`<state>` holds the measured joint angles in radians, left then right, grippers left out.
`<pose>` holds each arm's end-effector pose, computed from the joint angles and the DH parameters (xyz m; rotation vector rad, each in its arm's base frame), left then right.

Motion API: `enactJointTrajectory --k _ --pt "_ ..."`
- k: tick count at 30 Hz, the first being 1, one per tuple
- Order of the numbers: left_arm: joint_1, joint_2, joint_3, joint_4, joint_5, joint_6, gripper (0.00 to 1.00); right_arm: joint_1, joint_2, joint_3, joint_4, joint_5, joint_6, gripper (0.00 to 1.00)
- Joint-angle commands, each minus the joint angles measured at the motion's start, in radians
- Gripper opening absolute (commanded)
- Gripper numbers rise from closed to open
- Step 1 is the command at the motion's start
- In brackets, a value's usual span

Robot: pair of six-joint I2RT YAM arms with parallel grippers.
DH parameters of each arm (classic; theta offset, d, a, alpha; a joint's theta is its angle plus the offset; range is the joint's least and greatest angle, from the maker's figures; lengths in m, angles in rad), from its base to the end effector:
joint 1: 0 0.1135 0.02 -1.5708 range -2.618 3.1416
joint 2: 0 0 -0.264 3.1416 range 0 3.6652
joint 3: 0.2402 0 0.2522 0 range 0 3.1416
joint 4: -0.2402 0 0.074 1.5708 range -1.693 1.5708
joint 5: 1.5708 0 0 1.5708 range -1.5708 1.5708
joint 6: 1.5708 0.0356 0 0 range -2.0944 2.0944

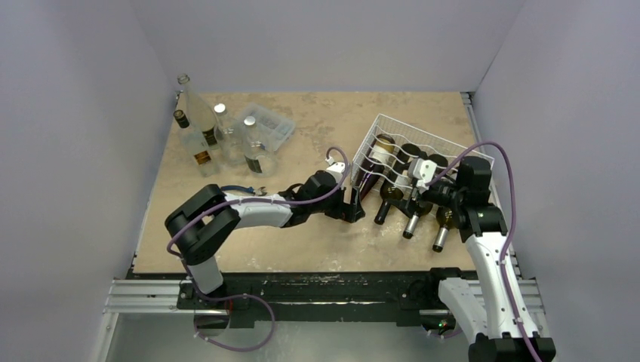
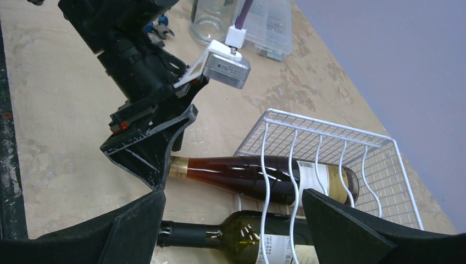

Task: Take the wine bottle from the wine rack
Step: Pick up the wine bottle from the wine rack.

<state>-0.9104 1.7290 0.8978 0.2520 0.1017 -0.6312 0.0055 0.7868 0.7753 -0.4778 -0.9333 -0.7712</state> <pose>0.2196 -0.2886 0.1738 0.3862 2.2892 -0.9592 0.1631 0.0295 0.3129 -1.1834 1.4572 0.4366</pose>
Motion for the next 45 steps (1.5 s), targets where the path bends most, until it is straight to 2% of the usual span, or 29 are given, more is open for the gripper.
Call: enactJointTrajectory --k 1,13,21,39,45 --pt "-0.007 0.043 0.034 0.107 -0.032 0.017 0.89 -0.002 -0.024 -0.008 0.006 -0.013 -0.019 0.99" --pt "-0.031 0.117 0.104 0.025 -0.099 0.053 0.66 -0.002 -0.031 -0.013 0.006 -0.007 -0.028 0.99" --pt "-0.053 0.148 0.174 -0.082 -0.205 0.067 0.51 -0.002 -0.032 -0.014 0.004 -0.007 -0.033 0.99" --pt "-0.08 0.176 0.217 -0.123 -0.289 0.106 0.45 -0.003 -0.032 -0.017 0.005 -0.001 -0.037 0.99" --pt "-0.097 0.163 0.211 -0.118 -0.321 0.132 0.34 -0.002 -0.034 -0.019 0.006 0.001 -0.039 0.99"
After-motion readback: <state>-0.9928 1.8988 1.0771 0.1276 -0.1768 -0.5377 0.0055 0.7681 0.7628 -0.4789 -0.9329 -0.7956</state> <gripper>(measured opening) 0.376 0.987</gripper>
